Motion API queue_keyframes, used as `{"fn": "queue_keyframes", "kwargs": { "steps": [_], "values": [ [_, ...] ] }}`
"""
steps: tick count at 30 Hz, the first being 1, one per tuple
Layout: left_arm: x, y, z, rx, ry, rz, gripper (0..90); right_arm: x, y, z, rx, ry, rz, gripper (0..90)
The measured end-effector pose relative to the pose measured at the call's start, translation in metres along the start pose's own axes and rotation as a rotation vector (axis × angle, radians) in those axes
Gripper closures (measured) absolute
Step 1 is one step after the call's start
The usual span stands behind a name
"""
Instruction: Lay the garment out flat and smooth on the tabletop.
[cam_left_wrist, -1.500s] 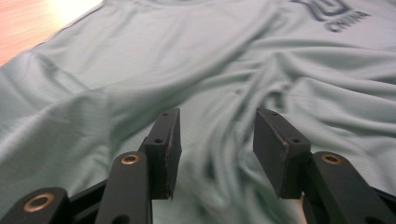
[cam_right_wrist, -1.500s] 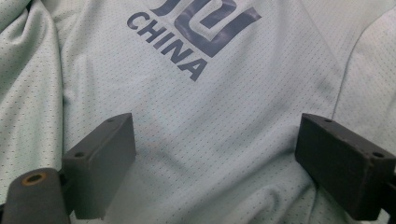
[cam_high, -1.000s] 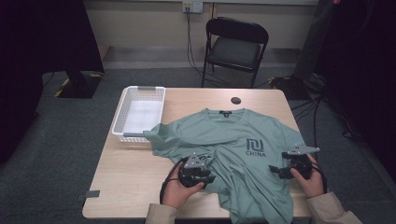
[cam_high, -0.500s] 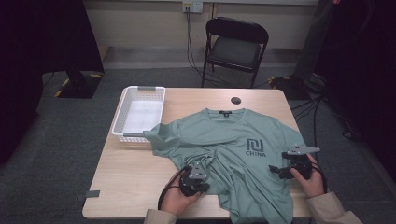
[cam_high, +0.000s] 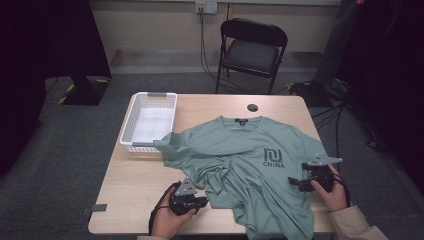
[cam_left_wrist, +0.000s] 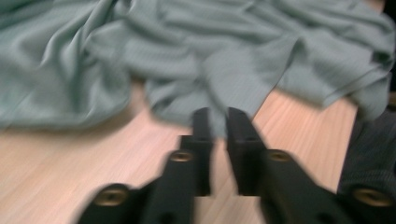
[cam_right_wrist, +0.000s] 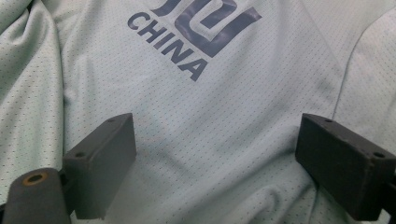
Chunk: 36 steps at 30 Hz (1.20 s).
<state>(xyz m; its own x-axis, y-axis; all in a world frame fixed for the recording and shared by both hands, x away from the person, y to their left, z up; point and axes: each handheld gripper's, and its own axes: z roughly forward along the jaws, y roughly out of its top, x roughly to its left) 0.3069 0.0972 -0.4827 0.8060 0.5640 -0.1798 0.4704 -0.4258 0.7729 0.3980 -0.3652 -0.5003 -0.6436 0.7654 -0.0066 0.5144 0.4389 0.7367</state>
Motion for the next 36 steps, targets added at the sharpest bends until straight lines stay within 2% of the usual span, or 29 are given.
{"fn": "queue_keyframes", "kwargs": {
  "steps": [1,3,7,10,12,16,22,26,29,30,32,34,36],
  "values": [
    [-0.002,0.002,0.003,-0.004,-0.004,0.004,74.9,0.000,0.000,0.000,0.000,0.000,0.000,11.2],
    [-0.004,0.005,0.010,-0.009,-0.010,0.010,71.1,0.000,0.000,0.000,0.000,0.000,0.000,11.2],
    [-0.004,0.006,0.026,0.039,-0.033,0.011,73.0,0.000,0.000,0.000,0.000,0.000,0.000,11.2],
    [-0.006,0.007,0.029,0.072,-0.058,0.027,87.5,0.000,0.000,0.000,0.000,0.001,0.000,11.1],
    [-0.007,0.007,0.025,0.097,-0.058,0.029,89.9,0.000,0.000,0.000,0.000,0.002,0.000,11.1],
    [0.000,-0.001,0.010,0.111,-0.052,0.005,90.0,0.000,0.000,0.000,0.000,0.002,-0.001,11.1],
    [0.010,-0.024,-0.019,0.097,-0.027,-0.049,90.0,0.000,0.000,0.000,0.000,0.002,-0.001,11.1],
    [0.011,-0.033,-0.030,0.084,-0.007,-0.056,90.0,0.000,0.000,0.000,0.000,0.002,-0.001,11.1],
    [0.010,-0.036,-0.034,0.083,-0.015,-0.051,89.7,0.000,0.000,0.000,0.000,0.003,-0.001,11.1],
    [0.010,-0.036,-0.033,0.079,-0.011,-0.052,87.2,0.000,0.000,0.000,0.000,0.003,-0.001,11.1],
    [0.010,-0.033,-0.032,0.045,0.010,-0.056,71.0,0.000,0.000,0.000,0.000,0.003,-0.001,11.1],
    [0.011,-0.028,-0.030,0.026,0.031,-0.041,65.9,0.000,0.000,0.000,0.000,0.003,-0.001,11.1],
    [0.013,-0.021,-0.026,0.005,0.068,-0.045,56.7,0.000,0.000,0.000,0.000,0.003,-0.001,11.1]
  ]
}}
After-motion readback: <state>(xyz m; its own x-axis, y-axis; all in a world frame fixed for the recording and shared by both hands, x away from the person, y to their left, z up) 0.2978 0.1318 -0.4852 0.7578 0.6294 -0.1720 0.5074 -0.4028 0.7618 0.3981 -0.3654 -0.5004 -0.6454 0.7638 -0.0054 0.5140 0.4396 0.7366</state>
